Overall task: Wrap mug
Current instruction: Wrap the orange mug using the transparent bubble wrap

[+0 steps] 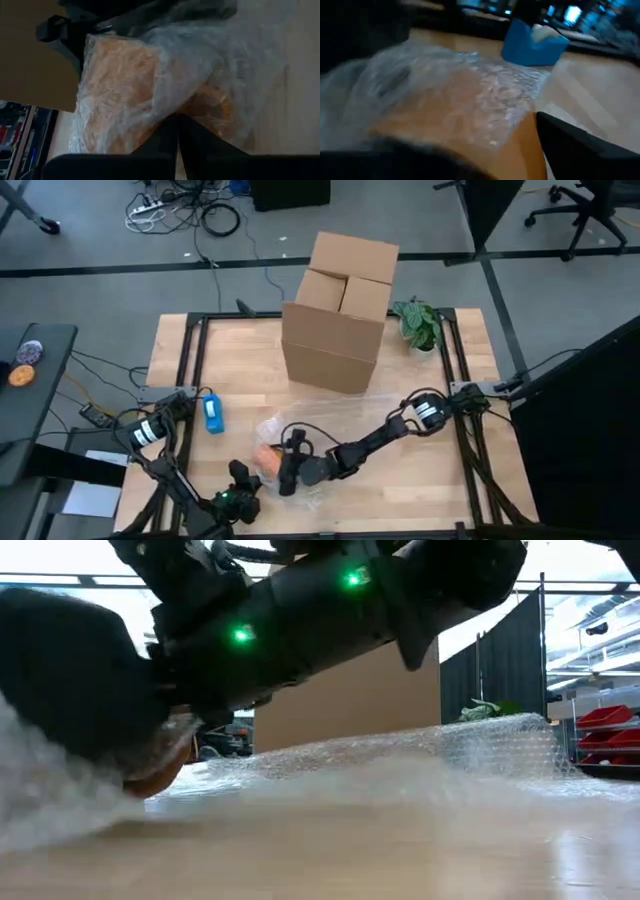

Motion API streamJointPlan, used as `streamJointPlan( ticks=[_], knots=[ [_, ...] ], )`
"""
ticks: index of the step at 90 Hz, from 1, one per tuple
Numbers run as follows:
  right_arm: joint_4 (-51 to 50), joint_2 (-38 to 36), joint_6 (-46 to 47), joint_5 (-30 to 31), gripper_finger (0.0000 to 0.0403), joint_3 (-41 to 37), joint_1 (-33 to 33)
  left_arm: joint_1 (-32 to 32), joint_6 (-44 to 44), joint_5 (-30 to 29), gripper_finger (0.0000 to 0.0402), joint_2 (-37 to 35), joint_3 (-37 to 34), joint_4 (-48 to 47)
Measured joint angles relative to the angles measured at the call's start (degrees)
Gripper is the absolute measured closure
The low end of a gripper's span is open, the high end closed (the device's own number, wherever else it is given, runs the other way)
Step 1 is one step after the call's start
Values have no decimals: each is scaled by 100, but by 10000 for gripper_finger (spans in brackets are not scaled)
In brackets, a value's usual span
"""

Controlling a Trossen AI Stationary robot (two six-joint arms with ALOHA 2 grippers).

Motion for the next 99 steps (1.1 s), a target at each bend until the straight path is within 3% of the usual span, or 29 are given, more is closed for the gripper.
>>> streamJointPlan(
  ticks=[17, 29, 51, 69, 80, 89, 99],
  knots=[
    [-170, 0, 1415, 225, 295, -2, 20, 11, 4, -189, 401, -2, 155, -111],
    [-260, 17, 2435, 27, 382, -13, 20, -15, -3, -171, 401, -2, 695, -1047],
    [-268, 33, 3473, -506, 399, -11, 215, -282, -565, 127, 401, -2, 2090, -3314],
    [-176, 31, 2834, -430, 401, -11, 515, -456, -1312, 425, 402, -167, 2332, -3247],
    [203, 31, 1681, -448, 402, -11, 803, -447, -1692, 552, 402, -263, 2333, -3318],
    [594, 26, 493, -550, 402, -11, 1072, -244, -1683, 506, 402, -412, 2243, -3268],
    [676, 24, -26, -692, 402, -9, 1352, 235, -1567, 483, 401, -562, 1994, -2967]
  ],
)
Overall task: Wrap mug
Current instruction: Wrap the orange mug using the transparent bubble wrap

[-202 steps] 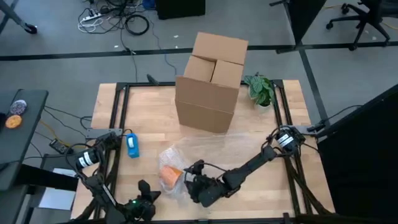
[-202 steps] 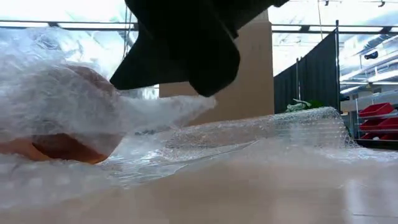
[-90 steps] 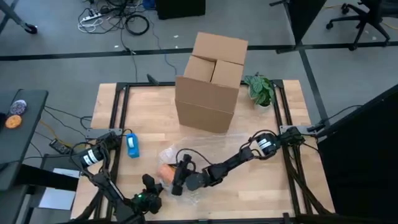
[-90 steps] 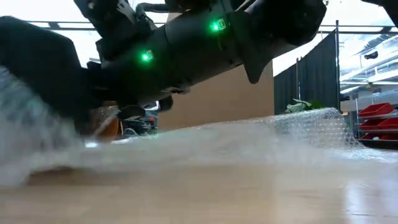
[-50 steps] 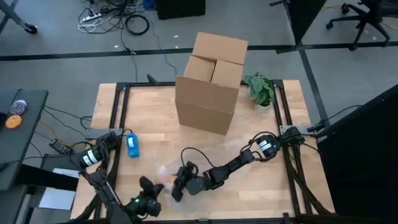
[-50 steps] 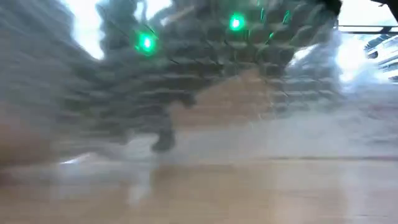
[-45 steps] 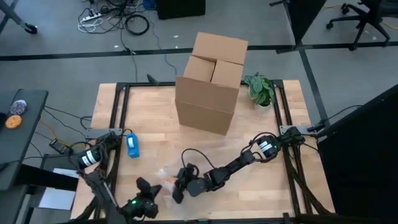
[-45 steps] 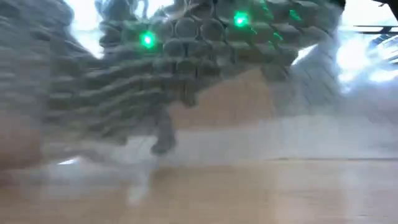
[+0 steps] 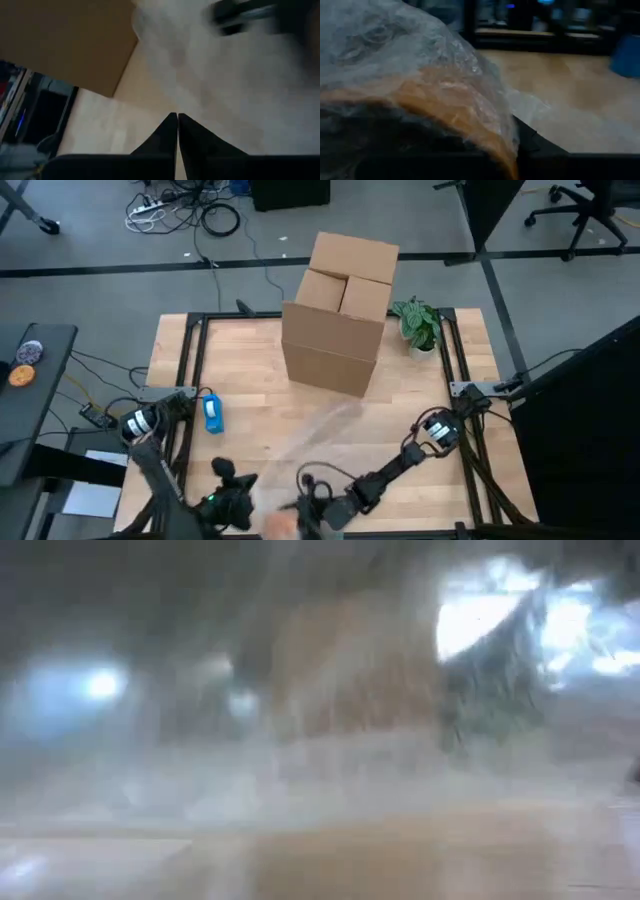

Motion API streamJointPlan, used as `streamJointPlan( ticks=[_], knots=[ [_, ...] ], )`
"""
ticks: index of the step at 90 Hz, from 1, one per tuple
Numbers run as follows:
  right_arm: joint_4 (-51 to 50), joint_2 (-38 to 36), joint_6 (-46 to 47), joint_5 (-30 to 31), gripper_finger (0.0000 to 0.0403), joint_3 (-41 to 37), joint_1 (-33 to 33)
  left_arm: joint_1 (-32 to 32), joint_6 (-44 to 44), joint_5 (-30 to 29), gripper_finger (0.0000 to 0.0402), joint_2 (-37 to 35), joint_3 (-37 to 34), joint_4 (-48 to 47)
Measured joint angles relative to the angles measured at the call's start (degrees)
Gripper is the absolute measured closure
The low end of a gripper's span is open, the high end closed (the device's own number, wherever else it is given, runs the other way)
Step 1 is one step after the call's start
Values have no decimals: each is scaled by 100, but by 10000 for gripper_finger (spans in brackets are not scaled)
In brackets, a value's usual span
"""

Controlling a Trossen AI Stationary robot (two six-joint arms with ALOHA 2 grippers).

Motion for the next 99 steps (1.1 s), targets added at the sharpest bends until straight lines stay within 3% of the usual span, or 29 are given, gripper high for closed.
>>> streamJointPlan(
  ticks=[11, 28, 41, 50, 69, 85, 99],
  knots=[
    [-84, -40, 71, -4, 402, 10, 154, 670, 1372, 334, 402, -32, -237, 1266],
    [-469, -143, 200, -153, 403, 12, 222, 1915, 4326, 1681, 401, -39, -888, 3999],
    [-947, -225, 621, -316, 403, 14, 269, 2744, 5085, 2767, 401, -39, -1574, 4822],
    [-1209, -414, 824, -544, 403, -114, 287, 3191, 5168, 3139, 401, -84, -2170, 5323],
    [-1786, -906, 1588, -893, 403, -557, 179, 3740, 5307, 2950, 401, -180, -2893, 5752],
    [-1910, -1038, 2625, -2039, 403, -957, -350, 4198, 5630, 2331, 402, -318, -2978, 5451],
    [-2076, -1308, 2715, -2976, 403, -1227, -712, 4579, 5656, 2123, 402, -571, -3160, 4812]
  ],
)
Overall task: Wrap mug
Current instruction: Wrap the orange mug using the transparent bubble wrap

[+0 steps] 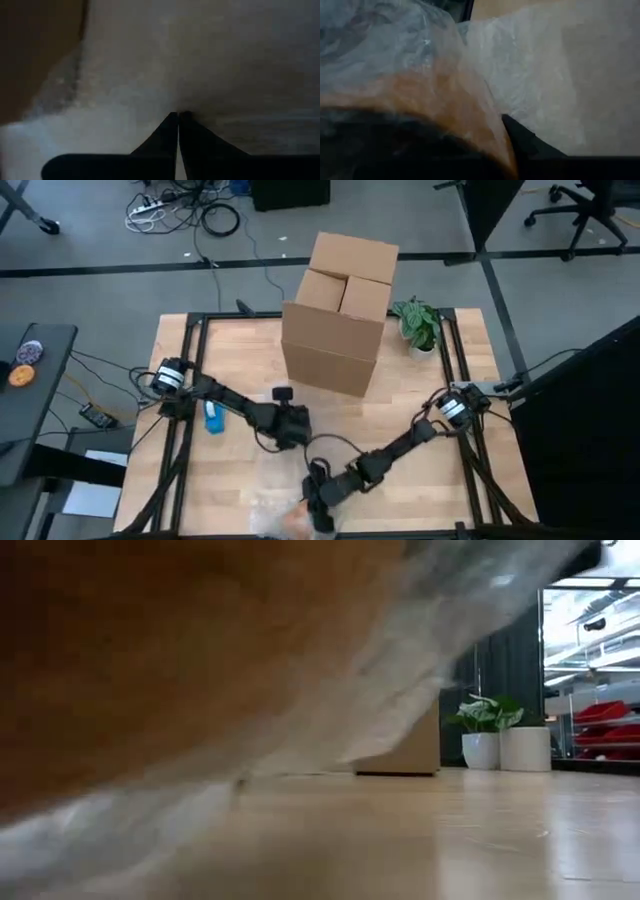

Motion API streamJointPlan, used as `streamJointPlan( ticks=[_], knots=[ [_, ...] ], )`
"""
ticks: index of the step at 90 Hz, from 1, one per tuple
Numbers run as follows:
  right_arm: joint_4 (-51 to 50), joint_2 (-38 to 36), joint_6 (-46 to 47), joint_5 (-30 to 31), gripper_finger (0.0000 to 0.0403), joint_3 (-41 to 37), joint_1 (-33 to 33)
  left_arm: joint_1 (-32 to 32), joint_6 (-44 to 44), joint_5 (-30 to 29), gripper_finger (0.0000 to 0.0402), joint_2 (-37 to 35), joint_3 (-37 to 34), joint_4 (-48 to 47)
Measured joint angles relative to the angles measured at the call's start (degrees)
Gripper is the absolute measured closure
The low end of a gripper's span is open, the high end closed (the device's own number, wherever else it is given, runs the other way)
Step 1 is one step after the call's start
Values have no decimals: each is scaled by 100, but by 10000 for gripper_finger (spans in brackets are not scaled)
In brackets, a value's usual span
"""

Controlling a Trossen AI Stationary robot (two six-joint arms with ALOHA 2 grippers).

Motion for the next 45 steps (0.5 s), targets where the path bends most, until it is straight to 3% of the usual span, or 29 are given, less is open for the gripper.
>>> streamJointPlan(
  ticks=[15, 28, 45],
  knots=[
    [-873, -502, -103, -543, 403, -319, -340, 228, -199, -9, 402, -564, -790, 46],
    [-1021, -890, -470, -1201, 403, -649, -840, 341, -497, -20, 402, -1180, -1408, 97],
    [-960, -967, -799, -2291, 402, -720, -1572, 854, -805, -870, 402, -2104, -2006, 84]
  ],
)
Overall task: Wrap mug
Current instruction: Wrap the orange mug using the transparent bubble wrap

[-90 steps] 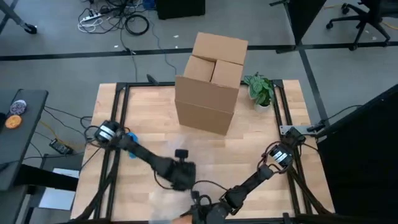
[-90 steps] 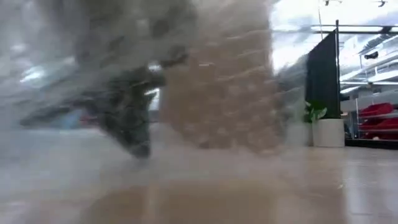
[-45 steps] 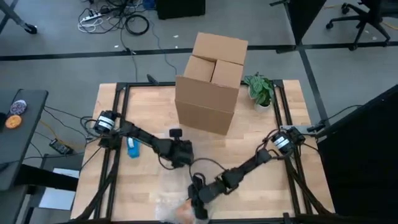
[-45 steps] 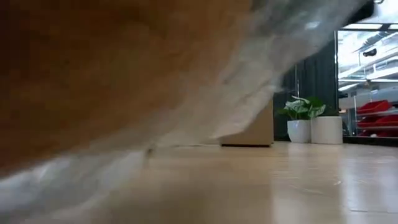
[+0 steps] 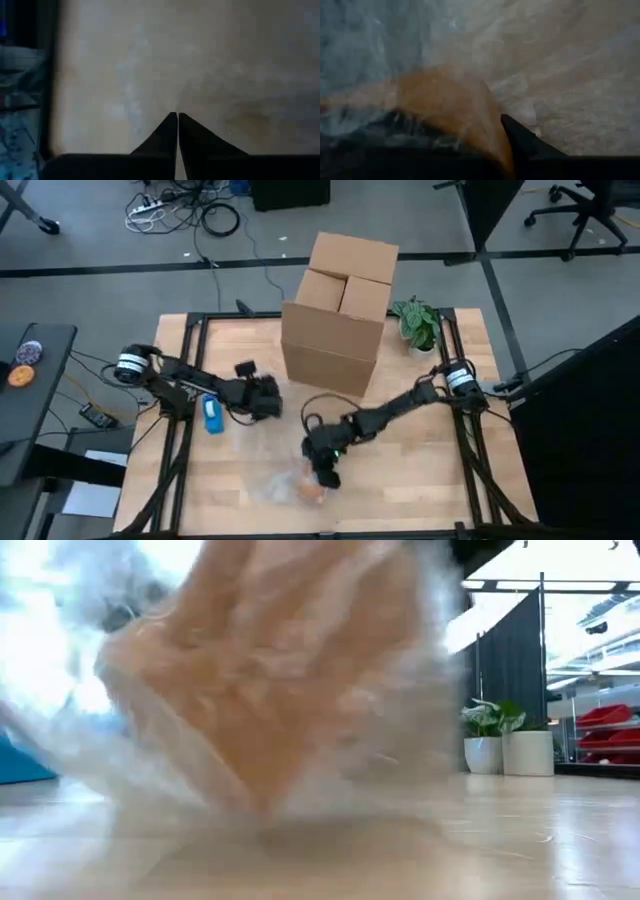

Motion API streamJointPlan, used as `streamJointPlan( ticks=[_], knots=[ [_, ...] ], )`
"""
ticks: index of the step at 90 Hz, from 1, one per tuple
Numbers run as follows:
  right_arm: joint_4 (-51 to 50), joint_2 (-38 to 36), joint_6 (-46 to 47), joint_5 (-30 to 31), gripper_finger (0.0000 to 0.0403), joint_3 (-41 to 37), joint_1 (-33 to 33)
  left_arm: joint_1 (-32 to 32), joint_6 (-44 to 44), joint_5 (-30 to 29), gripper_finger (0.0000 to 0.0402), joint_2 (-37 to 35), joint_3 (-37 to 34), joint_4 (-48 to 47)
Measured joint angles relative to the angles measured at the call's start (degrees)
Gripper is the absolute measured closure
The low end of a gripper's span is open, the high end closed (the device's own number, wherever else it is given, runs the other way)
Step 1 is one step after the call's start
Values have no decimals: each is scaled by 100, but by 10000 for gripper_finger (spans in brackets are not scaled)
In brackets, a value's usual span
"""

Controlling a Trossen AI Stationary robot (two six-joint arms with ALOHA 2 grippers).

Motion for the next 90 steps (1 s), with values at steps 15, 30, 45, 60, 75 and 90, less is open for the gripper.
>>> streamJointPlan(
  ticks=[15, 30, 45, 60, 75, 90],
  knots=[
    [385, -2, -335, -124, 402, 9, -103, 529, -210, -155, 402, -566, -506, 381],
    [687, -2, -1600, 560, 402, 9, 15, 701, -194, -221, 402, -670, -738, 1263],
    [1176, -2, -2436, 1959, 402, -161, 284, 623, -146, -179, 402, -673, -735, 1478],
    [1770, 17, -2611, 2579, 402, -201, 469, 510, -114, -187, 402, -678, -711, 1263],
    [2163, -7, -2230, 2087, 402, -419, 578, 511, -125, -294, 402, -680, -711, 1014],
    [3071, 211, -1289, 1827, 402, -866, 561, 518, -130, -331, 402, -680, -707, 1068]
  ],
)
